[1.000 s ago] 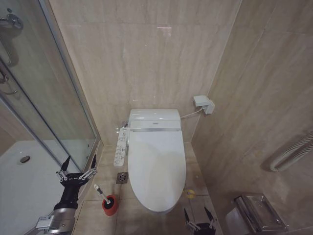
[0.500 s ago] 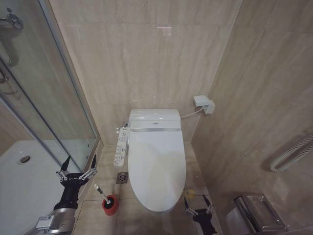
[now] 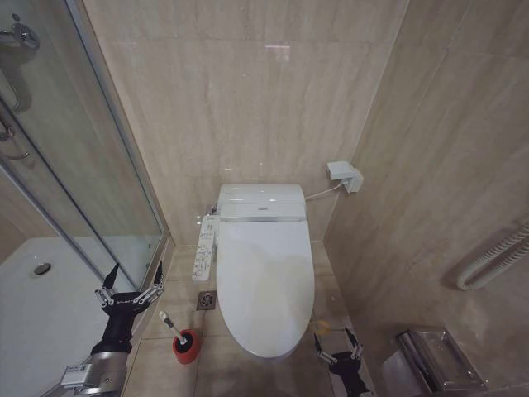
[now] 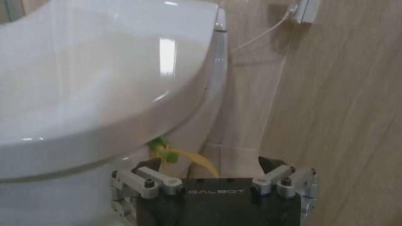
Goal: Open the toilet lid, clean the toilet bowl with a toilet brush, close the toilet lid, and flush.
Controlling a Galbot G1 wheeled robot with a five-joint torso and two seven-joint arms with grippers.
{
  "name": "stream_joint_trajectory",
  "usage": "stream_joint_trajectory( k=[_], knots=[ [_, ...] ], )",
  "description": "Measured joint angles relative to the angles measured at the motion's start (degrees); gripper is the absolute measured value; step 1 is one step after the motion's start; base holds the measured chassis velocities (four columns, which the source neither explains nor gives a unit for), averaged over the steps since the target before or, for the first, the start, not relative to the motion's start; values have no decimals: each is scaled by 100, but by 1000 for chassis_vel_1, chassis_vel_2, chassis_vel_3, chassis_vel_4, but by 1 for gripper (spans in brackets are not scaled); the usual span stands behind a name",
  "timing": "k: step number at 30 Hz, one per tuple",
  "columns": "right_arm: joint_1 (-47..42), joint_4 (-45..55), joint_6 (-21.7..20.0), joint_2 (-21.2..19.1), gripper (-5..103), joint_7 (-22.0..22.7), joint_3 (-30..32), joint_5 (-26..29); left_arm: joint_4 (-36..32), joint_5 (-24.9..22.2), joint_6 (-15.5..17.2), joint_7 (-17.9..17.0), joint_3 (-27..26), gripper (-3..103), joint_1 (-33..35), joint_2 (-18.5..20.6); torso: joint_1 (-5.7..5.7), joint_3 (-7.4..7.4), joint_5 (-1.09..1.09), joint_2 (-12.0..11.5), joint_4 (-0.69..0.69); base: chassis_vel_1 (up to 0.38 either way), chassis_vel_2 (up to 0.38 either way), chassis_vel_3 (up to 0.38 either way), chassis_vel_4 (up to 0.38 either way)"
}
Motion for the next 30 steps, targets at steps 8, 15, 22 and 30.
stream_joint_trajectory(
  k=[8,15,22,30],
  knots=[
    [355,-378,11,55,100,59,-29,-33,0,0,0,0,0,100,0,0,0,0,1,0,1,0,0,0,0],
    [418,-573,75,-136,100,57,73,66,0,0,0,0,0,100,0,0,0,0,0,0,-1,0,0,0,0],
    [627,-798,118,-161,100,140,78,168,0,0,0,0,0,100,0,0,0,0,0,0,1,0,0,0,0],
    [859,-1111,166,-149,100,185,22,201,0,0,0,0,0,100,0,0,0,0,0,0,1,0,0,0,0]
  ],
)
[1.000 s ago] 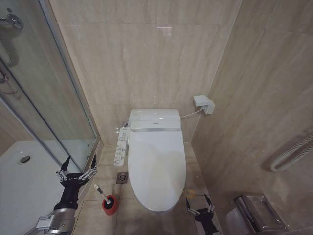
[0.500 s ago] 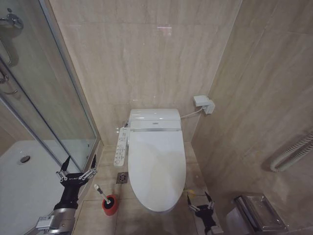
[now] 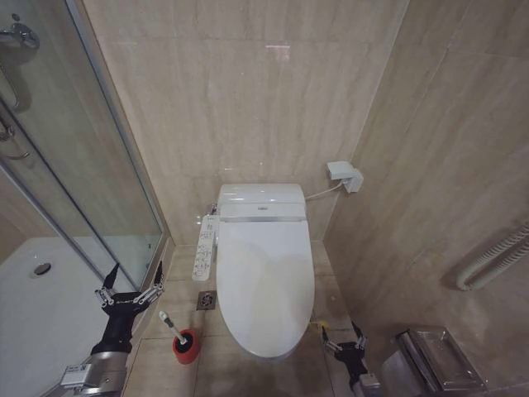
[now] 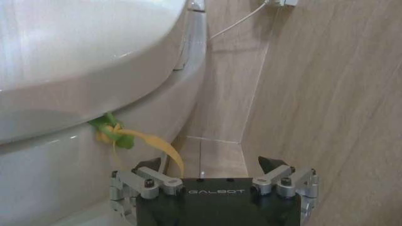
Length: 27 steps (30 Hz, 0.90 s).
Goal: Open the toilet lid, clean the toilet bowl with a toilet brush, close the toilet lid, and flush.
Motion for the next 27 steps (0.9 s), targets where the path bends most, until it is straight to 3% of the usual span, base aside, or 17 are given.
stream_joint_trajectory(
  k=[13,20,21,27],
  knots=[
    [334,-244,-6,47,100,149,-110,3,0,0,0,0,0,100,0,0,0,-1,0,0,0,0,0,0,0],
    [199,-116,58,43,100,9,-103,23,0,0,0,0,0,100,0,0,0,-1,0,0,0,0,0,0,0],
    [186,-110,87,50,89,-25,-94,25,0,0,0,0,0,100,0,0,0,-1,0,0,-1,0,0,0,0],
    [140,-111,282,103,89,-246,-48,28,0,0,0,0,0,100,0,0,0,-1,0,0,0,0,0,0,0]
  ],
)
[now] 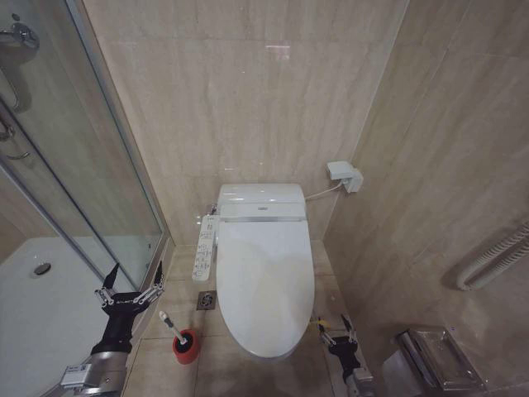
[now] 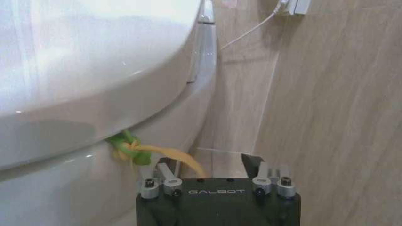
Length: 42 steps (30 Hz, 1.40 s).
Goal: Open the toilet lid, clean the toilet bowl with a toilet brush, close the toilet lid, and flush.
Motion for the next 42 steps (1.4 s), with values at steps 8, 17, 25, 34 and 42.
stream_joint_trajectory(
  k=[8,17,25,34,42],
  knots=[
    [-93,90,59,60,35,-29,26,-21,0,0,0,0,0,100,0,0,0,0,0,0,0,0,0,0,0],
    [-313,463,49,185,7,-2,29,25,0,0,0,0,0,100,0,0,0,0,0,0,0,0,0,0,0],
    [-536,860,30,195,0,-42,72,80,0,0,0,0,0,100,0,0,0,0,0,0,1,0,0,0,0],
    [-1090,1886,-145,226,0,-128,131,370,0,0,0,0,0,100,1,0,0,1,1,0,1,0,0,0,0],
    [-1303,2673,-280,215,0,-134,144,563,0,0,0,0,0,100,0,0,0,1,1,0,0,0,0,0,0]
  ],
)
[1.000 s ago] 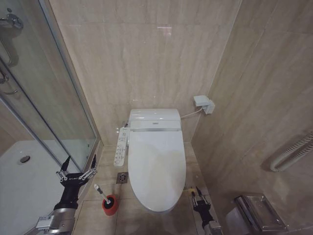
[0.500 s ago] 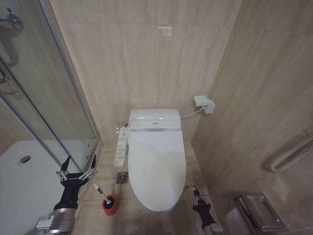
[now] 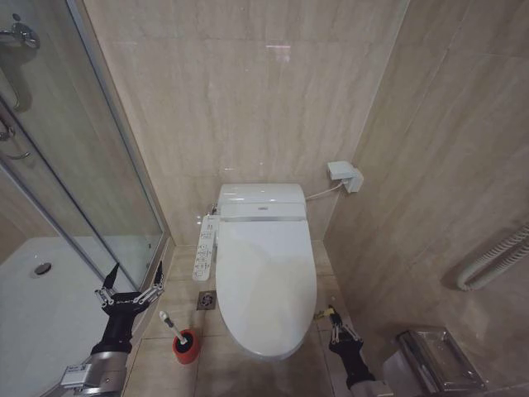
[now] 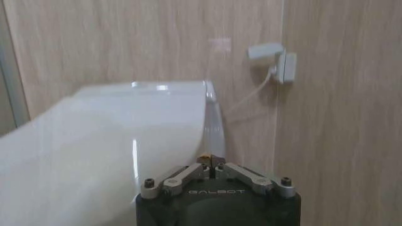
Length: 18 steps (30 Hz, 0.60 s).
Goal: Open the toilet lid, clean the toilet bowl with a toilet brush, close the toilet lid, and flush.
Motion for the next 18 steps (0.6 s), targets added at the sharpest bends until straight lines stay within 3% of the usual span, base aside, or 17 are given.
stream_joint_trajectory(
  k=[18],
  knots=[
    [252,998,-317,-27,0,155,79,118,0,0,0,0,0,100,0,0,0,-1,0,0,0,0,0,0,0]
  ],
)
